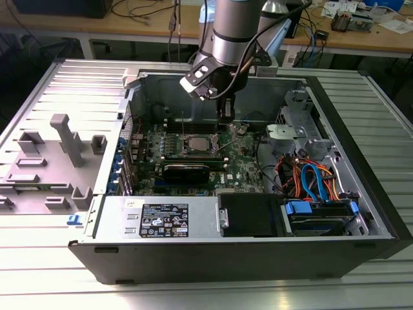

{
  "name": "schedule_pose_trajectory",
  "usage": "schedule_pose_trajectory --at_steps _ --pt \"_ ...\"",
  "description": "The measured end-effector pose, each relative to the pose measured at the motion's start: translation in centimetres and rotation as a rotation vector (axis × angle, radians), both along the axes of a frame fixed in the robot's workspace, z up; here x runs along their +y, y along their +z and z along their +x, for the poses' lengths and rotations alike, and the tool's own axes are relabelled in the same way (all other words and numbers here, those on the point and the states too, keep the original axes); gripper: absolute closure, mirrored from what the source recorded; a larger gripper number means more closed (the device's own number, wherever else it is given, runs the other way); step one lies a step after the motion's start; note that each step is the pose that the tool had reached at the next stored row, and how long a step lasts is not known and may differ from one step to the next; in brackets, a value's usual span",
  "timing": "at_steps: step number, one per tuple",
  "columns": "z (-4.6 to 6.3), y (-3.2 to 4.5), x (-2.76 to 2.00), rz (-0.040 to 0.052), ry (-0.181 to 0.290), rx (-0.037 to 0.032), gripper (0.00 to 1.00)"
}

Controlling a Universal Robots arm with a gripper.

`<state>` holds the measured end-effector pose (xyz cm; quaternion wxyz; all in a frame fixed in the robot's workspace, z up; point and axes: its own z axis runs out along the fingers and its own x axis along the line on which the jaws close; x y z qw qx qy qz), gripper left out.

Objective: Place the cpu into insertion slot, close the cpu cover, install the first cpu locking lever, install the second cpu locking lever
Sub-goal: 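Close the cpu cover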

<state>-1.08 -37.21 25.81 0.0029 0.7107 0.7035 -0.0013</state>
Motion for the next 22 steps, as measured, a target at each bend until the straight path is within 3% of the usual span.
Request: schedule_pose_trajectory --at_steps 22 --pt "5.2 0.28 0.15 -0.0002 0.018 0.0001 0.89"
